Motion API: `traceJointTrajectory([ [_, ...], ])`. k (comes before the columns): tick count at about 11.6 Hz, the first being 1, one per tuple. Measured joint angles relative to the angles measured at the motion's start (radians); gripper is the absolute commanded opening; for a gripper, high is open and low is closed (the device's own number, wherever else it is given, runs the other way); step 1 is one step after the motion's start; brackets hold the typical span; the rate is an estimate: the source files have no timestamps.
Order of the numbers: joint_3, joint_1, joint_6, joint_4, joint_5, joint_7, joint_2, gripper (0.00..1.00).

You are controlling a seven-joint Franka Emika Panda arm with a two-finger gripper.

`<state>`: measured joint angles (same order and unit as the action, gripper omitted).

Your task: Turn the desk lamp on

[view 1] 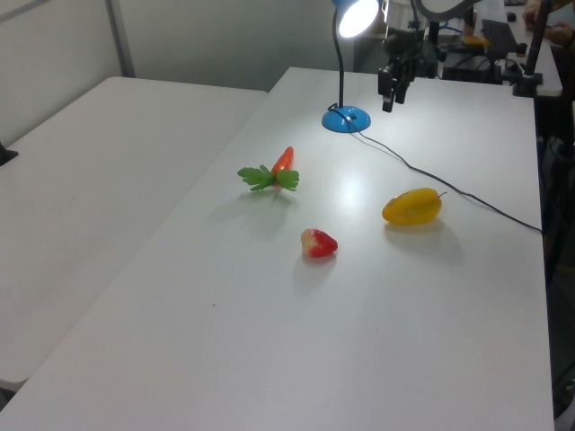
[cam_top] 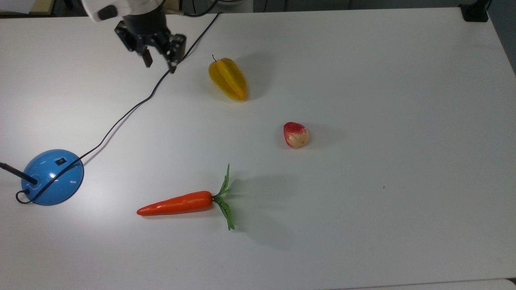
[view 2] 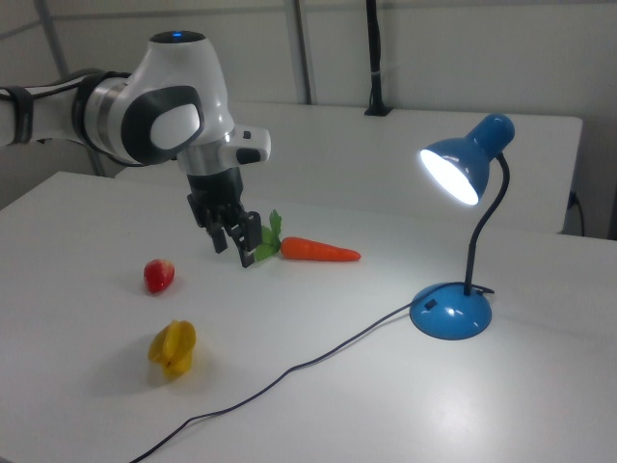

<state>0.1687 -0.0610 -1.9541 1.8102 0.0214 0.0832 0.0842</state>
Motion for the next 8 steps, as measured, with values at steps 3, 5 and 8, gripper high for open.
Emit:
traceJointTrajectory([
  [3,0.0,-0.037,0.147,0.016,0.0,-0.058,-0.06,1.0],
  [5,-0.045,-0.02,0.209,-0.011,0.0,-0.064,-0.082,1.0],
  [8,-0.114,0.034,0.347,-0.068,0.001,-0.098,-0.109,1.0],
])
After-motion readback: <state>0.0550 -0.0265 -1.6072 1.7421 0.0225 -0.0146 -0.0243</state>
